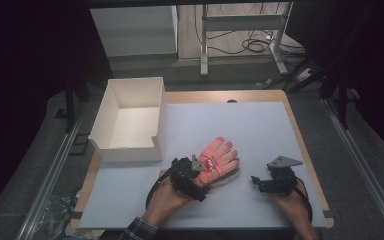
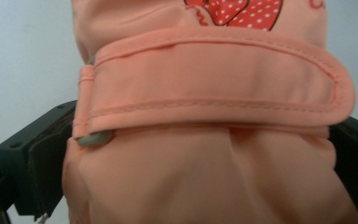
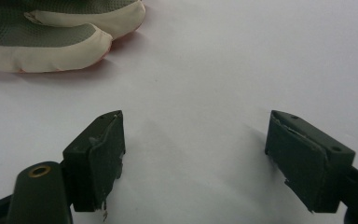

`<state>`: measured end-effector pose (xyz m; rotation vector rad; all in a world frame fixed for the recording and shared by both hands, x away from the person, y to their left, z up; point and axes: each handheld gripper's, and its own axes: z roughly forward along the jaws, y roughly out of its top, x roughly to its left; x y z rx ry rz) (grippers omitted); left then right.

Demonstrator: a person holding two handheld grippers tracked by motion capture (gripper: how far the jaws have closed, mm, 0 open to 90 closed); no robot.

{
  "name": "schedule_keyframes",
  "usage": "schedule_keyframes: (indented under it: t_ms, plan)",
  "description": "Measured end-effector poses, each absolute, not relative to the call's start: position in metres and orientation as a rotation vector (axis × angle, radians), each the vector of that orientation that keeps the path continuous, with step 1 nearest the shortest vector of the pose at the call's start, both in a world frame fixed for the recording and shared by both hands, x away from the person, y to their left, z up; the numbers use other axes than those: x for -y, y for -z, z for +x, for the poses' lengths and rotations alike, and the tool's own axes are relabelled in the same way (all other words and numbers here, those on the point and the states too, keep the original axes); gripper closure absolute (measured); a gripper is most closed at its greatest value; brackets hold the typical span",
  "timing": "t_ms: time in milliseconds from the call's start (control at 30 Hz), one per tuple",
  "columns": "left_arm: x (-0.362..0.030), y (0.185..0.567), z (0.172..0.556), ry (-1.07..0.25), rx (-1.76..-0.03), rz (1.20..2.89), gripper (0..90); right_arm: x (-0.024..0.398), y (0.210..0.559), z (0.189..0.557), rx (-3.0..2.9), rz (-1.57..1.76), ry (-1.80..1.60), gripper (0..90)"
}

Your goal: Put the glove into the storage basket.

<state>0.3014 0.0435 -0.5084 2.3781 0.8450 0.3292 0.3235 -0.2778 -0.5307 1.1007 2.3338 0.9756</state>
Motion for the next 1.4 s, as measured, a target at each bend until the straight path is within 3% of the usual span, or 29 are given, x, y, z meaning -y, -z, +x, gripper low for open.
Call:
schedule_keyframes:
  t_ms: [133,333,667,1100,1400]
  plan:
    - [-0.050,0.504,0.305,-0.328,-0.884,2.330,0.0,0.278,0.531,0.323,-2.334,1.101,-0.976,20.2]
    - [-0.045,0.510,0.308,-0.243,-0.884,2.368,0.0,0.278,0.531,0.324,-2.334,1.101,-0.976,20.2]
    - [-0.035,0.528,0.305,-0.218,-0.908,2.438,2.4,0.278,0.531,0.323,-2.333,1.101,-0.976,20.2]
    - [-0.041,0.515,0.307,-0.146,-0.898,2.440,40.1,0.278,0.531,0.323,-2.334,1.101,-0.975,20.2]
    - [-0.054,0.508,0.314,-0.066,-0.906,2.366,45.5,0.278,0.531,0.323,-2.333,1.101,-0.976,20.2]
